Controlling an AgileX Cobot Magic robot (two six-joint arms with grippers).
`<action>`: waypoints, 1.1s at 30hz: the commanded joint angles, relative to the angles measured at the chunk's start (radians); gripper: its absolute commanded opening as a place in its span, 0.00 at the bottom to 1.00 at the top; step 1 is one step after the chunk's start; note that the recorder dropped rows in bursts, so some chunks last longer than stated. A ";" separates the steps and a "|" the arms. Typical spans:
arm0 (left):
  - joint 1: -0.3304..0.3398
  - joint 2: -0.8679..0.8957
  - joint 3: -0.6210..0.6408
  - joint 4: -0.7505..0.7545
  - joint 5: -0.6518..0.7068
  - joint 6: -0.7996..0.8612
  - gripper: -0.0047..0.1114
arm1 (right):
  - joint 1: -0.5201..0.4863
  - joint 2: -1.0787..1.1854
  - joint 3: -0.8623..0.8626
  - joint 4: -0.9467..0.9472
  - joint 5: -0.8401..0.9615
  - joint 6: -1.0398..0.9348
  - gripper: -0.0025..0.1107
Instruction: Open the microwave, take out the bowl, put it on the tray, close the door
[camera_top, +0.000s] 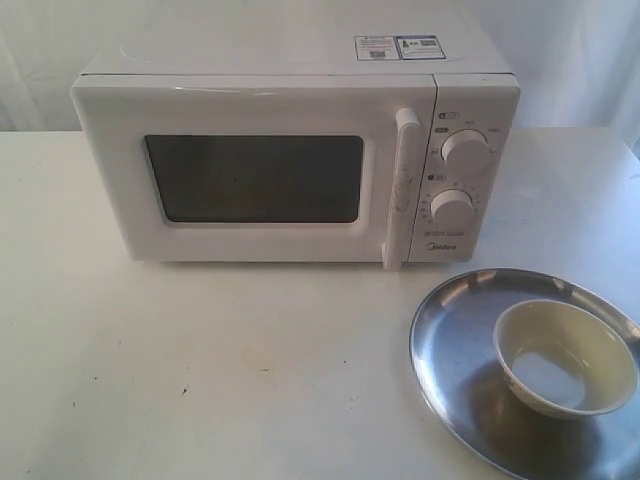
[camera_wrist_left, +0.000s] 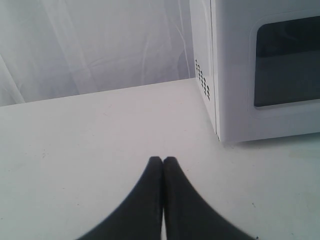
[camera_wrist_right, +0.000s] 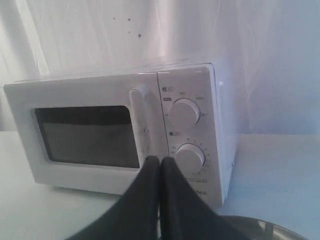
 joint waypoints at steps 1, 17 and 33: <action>-0.001 -0.002 -0.003 -0.008 -0.004 0.000 0.04 | -0.046 -0.006 0.006 -0.013 -0.140 -0.051 0.02; -0.001 -0.002 -0.003 -0.008 -0.004 0.000 0.04 | -0.044 -0.006 -0.042 0.326 -0.188 -0.535 0.02; -0.001 -0.002 -0.003 -0.008 -0.004 0.000 0.04 | -0.242 -0.006 0.006 1.640 -0.271 -1.858 0.02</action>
